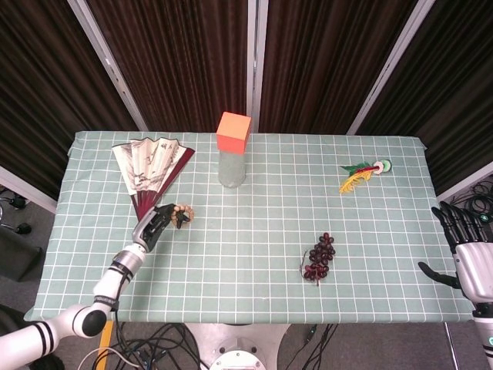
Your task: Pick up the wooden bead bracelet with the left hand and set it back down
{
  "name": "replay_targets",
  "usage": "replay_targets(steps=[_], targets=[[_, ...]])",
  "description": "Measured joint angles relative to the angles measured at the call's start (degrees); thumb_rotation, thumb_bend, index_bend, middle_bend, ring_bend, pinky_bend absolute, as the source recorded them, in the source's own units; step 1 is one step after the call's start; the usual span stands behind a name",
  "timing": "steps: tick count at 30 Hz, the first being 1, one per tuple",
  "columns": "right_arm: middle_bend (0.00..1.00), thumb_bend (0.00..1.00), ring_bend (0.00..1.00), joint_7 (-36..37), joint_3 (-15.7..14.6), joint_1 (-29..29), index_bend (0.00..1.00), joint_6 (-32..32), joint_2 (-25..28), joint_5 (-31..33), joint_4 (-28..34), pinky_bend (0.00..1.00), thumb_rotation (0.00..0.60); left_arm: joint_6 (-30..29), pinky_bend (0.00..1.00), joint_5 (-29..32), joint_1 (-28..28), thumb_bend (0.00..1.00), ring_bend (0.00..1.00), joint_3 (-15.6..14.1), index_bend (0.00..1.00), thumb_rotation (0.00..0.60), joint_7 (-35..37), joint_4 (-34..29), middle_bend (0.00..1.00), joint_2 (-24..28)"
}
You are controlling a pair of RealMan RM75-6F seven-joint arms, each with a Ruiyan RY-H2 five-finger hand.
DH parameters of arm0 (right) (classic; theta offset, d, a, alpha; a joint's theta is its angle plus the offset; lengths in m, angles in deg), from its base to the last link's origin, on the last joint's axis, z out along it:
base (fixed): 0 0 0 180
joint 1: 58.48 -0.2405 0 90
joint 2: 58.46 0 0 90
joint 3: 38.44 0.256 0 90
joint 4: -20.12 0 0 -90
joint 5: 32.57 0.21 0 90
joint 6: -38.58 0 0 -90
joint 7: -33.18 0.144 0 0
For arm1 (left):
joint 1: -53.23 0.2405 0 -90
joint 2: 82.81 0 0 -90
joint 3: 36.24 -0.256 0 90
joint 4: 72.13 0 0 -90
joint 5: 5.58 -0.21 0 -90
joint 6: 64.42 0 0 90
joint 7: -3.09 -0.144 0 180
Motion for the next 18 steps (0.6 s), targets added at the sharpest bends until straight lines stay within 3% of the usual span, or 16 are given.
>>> replay_targets(steps=[2, 7, 9, 12, 18], targets=[[0.02, 0.05, 0.0, 0.0, 0.0, 0.1, 0.0, -0.1, 0.0, -0.1, 0.0, 0.0, 0.6, -0.1, 0.11, -0.3, 0.0, 0.91, 0.42, -0.1, 0.6, 0.185, 0.8, -0.2, 0.69, 0.1], [0.02, 0.05, 0.0, 0.2, 0.0, 0.3, 0.0, -0.5, 0.1, -0.1, 0.0, 0.0, 0.6, 0.5, 0.11, -0.6, -0.1, 0.91, 0.42, -0.3, 0.6, 0.182, 2.9, -1.1, 0.69, 0.9], [0.02, 0.05, 0.0, 0.3, 0.0, 0.3, 0.0, -0.5, 0.1, -0.1, -0.1, 0.0, 0.6, 1.1, 0.11, -0.6, -0.3, 0.92, 0.42, -0.4, 0.59, 0.138, 3.9, -1.5, 0.69, 1.3], [0.02, 0.05, 0.0, 0.3, -0.1, 0.3, 0.0, -0.4, 0.0, 0.0, -0.2, 0.0, 0.6, 1.8, 0.11, -0.6, -0.5, 0.83, 0.42, -0.4, 0.55, 0.009, 5.4, -1.9, 0.68, 1.7], [0.02, 0.05, 0.0, 0.5, -0.1, 0.3, 0.0, -0.3, -0.1, 0.1, -0.4, 0.0, 0.6, 1.3, 0.11, -1.4, -0.8, 0.66, 0.41, -0.8, 0.52, 0.0, 6.2, -1.4, 0.66, 1.7]])
